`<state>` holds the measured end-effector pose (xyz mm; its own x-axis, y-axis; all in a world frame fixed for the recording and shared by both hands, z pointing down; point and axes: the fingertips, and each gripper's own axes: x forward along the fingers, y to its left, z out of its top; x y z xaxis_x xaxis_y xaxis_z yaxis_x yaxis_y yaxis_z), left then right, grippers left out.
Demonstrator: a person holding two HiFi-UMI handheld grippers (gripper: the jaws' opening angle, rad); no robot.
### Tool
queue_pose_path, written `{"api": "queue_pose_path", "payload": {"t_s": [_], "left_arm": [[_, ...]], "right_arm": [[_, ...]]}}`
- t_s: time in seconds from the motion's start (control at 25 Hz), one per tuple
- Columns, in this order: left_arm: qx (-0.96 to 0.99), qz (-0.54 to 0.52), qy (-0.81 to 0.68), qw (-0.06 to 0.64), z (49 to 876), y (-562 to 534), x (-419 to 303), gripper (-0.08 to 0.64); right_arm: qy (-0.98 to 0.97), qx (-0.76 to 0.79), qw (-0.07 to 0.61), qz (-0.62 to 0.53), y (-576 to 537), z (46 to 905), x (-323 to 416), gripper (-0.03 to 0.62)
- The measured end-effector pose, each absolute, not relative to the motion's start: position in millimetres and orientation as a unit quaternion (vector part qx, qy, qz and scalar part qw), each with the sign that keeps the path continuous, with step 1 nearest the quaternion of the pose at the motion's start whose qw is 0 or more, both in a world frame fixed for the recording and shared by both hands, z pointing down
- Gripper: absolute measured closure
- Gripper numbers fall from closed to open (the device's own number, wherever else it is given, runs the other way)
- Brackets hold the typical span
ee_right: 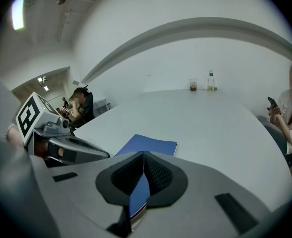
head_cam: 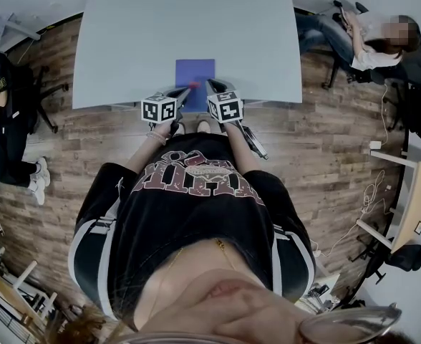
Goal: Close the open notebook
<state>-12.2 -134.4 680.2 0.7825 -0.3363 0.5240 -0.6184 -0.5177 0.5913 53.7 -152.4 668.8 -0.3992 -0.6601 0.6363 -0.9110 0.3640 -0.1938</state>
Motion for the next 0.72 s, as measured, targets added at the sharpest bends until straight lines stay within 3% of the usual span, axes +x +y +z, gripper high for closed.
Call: {"api": "queue_pose_path", "payload": {"t_s": [0.32, 0.72], "left_arm": [[0.889, 0.155, -0.278, 0.33, 626, -151, 7, 0.514], [0.908, 0.1, -0.28, 0.296, 558, -167, 23, 0.513]], "right_arm": [[-0.801, 0.511, 0.215, 0.226, -158, 626, 65, 0.573], [-0.813, 0.529, 0.172, 0.175, -173, 562, 67, 0.572]]}}
